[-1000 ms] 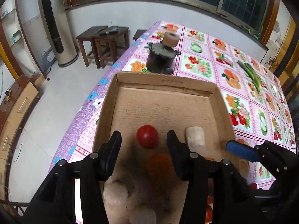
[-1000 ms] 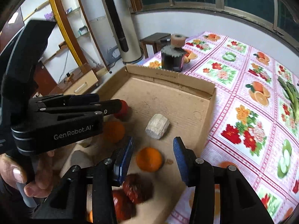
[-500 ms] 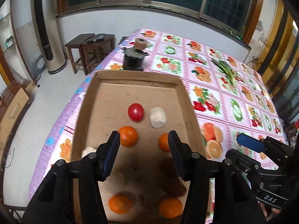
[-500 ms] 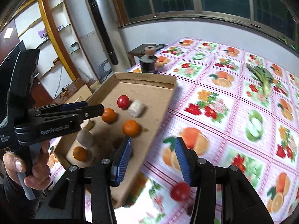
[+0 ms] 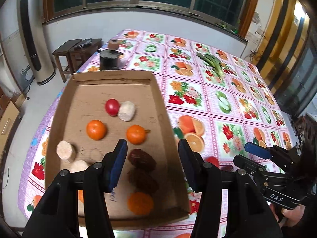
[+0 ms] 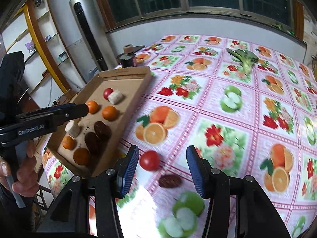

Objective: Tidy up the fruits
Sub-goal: 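Move both tools from the tray toward the tomato and date on the table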

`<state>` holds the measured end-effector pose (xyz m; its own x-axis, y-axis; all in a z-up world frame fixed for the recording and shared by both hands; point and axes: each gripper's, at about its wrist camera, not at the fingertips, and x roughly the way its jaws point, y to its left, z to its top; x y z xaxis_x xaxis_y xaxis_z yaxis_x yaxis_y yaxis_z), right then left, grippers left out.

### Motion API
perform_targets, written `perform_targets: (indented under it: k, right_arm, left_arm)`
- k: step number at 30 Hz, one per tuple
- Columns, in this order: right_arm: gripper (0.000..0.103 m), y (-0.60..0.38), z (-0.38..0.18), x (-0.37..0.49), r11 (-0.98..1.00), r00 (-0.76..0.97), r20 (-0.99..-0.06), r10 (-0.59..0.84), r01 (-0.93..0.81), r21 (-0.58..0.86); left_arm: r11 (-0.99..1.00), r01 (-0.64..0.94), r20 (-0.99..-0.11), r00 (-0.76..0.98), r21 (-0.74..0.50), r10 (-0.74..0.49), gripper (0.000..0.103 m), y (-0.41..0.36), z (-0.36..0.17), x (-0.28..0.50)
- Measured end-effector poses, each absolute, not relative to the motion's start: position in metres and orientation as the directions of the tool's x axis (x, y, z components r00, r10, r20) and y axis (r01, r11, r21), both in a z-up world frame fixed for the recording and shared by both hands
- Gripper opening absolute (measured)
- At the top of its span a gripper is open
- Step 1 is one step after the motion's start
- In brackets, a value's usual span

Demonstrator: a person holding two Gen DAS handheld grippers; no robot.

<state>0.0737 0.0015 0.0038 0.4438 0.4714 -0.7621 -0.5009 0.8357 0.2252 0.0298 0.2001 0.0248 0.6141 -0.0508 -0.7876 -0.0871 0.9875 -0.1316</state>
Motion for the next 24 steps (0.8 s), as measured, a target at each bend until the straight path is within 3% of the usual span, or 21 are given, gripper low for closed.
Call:
perform_targets:
  k: [10, 24]
  right_arm:
    - [0.052, -0.026, -0.009, 0.060, 0.853, 0.436, -0.781, 0.448, -0.470, 0.227]
    - [0.052, 0.006, -0.045, 0.061, 0.824, 0.378, -0.829, 0.413, -0.543, 0.163]
  left_arm:
    - [0.987, -0.036, -0.793, 0.601, -0.155, -0.103, 0.052, 0.172, 0.025, 0.029]
    - [0.988, 0.086, -0.848, 0.507, -0.127, -0.153, 0.052, 0.110, -0.007, 0.047]
